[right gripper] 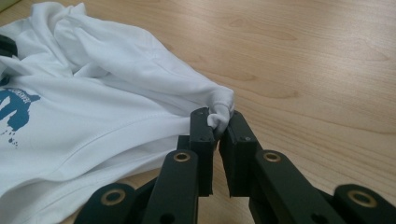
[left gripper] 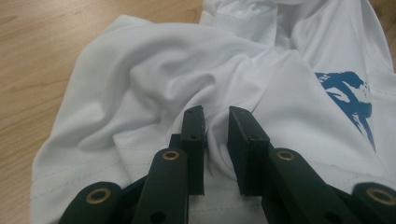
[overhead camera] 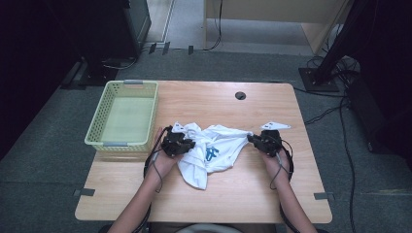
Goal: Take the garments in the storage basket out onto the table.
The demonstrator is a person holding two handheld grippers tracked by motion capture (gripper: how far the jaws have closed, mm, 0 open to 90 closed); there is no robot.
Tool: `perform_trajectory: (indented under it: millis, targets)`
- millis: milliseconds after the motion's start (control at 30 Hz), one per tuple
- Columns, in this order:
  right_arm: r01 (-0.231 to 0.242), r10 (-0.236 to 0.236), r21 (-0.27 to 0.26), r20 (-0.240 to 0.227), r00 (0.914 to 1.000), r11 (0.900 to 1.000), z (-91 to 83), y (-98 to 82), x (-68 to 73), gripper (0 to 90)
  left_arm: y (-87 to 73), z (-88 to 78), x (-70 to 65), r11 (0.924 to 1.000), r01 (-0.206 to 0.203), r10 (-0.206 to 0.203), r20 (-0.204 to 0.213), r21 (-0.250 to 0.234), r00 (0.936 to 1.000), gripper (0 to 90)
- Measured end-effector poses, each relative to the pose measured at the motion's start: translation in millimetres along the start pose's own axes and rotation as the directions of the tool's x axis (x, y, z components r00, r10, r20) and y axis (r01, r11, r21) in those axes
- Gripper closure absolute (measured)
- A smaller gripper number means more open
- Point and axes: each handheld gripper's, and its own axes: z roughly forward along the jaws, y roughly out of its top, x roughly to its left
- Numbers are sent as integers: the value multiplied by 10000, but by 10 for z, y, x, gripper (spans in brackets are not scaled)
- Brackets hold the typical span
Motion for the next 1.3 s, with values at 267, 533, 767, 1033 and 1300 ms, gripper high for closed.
perform_trajectory:
  millis: [267,533,767,1033,1300]
  targets:
    - [-120,121,54,-219,9997,9999,123,65,-12,837,-80,-32,-86,9999,125,-126,62,47,9999,761]
    - [-91,96,196,-235,9997,9998,195,85,-10,837,-121,-29,-107,10000,22,-22,44,-65,10000,651]
    - [-159,160,165,-100,9998,9997,186,84,-28,746,-147,-7,-137,9993,-258,258,-7,-275,9997,545]
    - [-496,492,-255,-171,9986,9984,62,112,-44,623,-78,-49,-157,9992,-277,275,-48,-292,9996,490]
    - [-634,626,-332,-247,9977,9974,-31,110,-27,642,41,-72,-166,9970,-598,586,-246,-486,9980,407]
